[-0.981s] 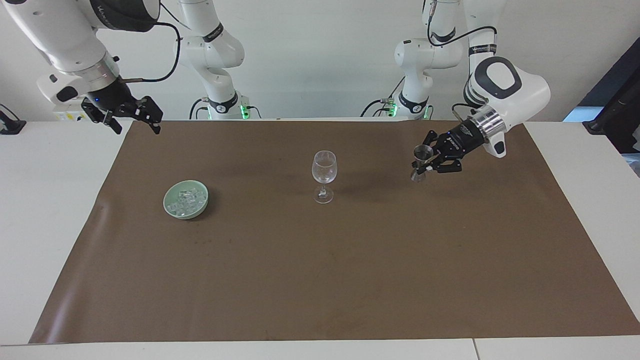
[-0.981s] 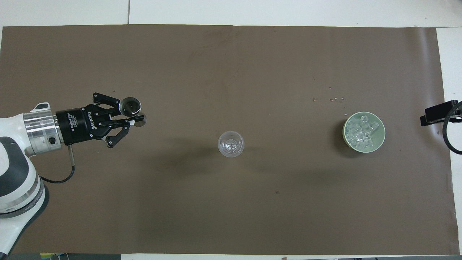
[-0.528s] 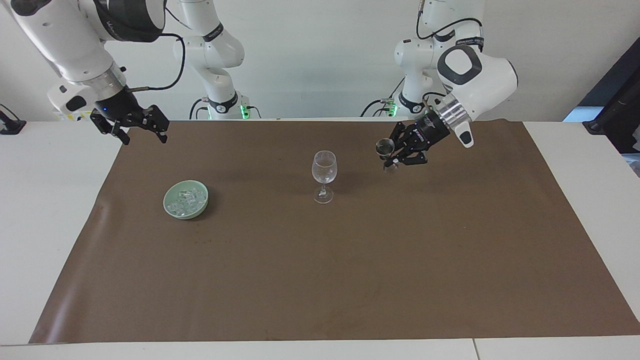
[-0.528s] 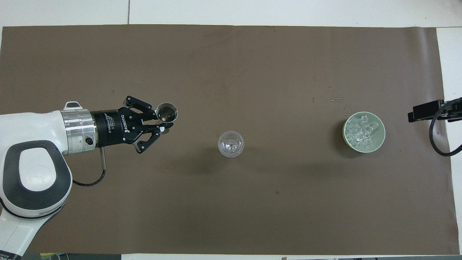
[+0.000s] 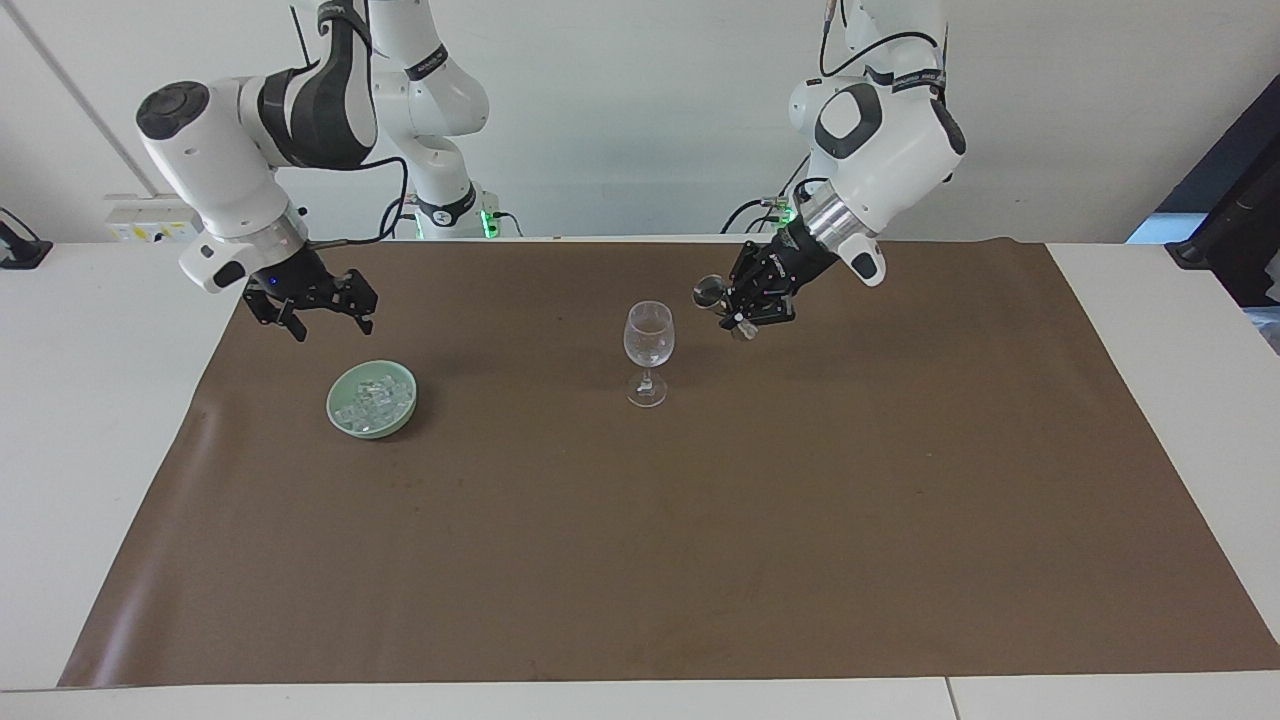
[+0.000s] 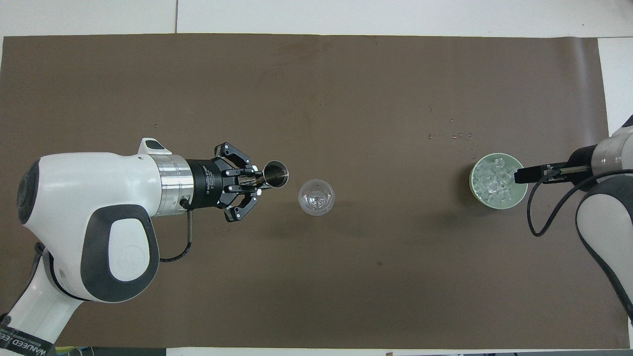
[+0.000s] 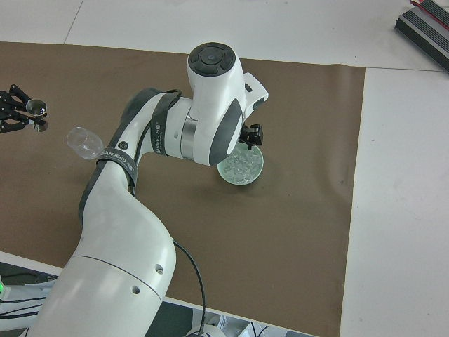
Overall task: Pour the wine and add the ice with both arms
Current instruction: 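Tilt the metal cup over the clear cup while the right gripper grips ice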
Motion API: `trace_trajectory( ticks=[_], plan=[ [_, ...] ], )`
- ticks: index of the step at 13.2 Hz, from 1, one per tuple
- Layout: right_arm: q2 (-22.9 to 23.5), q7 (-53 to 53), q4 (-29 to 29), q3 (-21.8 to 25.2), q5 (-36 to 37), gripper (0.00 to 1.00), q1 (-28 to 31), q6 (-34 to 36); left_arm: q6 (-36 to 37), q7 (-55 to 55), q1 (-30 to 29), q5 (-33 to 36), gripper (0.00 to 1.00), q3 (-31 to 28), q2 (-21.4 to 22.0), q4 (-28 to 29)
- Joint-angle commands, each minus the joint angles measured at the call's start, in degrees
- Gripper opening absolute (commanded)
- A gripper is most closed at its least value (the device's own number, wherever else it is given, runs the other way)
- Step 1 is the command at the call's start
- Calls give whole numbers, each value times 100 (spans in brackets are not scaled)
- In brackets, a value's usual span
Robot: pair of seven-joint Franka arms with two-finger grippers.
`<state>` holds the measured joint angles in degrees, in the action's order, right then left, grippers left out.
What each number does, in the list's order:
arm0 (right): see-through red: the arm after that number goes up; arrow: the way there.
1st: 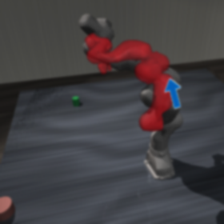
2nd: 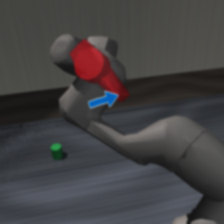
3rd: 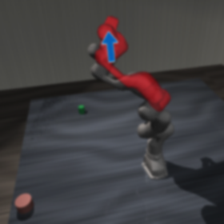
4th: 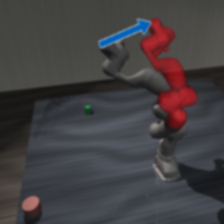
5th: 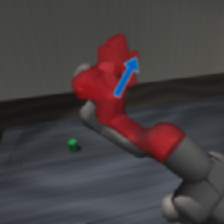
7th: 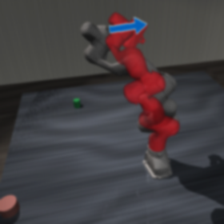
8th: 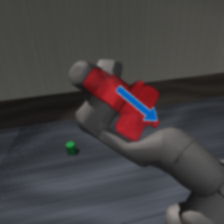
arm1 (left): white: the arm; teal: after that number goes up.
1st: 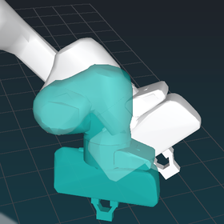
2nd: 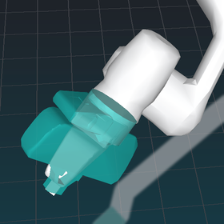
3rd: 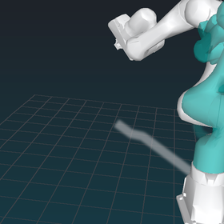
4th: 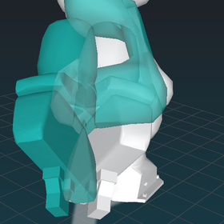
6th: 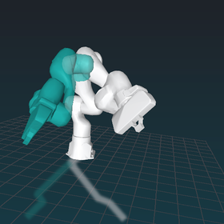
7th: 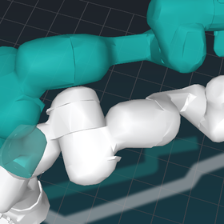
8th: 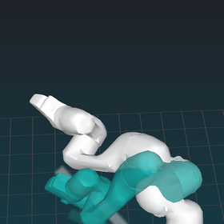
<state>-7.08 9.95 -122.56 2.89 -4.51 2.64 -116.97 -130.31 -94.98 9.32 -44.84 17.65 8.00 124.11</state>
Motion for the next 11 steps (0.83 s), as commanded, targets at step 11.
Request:
trace_trajectory(
  ticks=[11],
  plan=[
    [531, 279, -840, -26, -120, 83, -220, -1547, -5, -1330, 808, 3033, 0, 1, -650, -677]
  ],
)
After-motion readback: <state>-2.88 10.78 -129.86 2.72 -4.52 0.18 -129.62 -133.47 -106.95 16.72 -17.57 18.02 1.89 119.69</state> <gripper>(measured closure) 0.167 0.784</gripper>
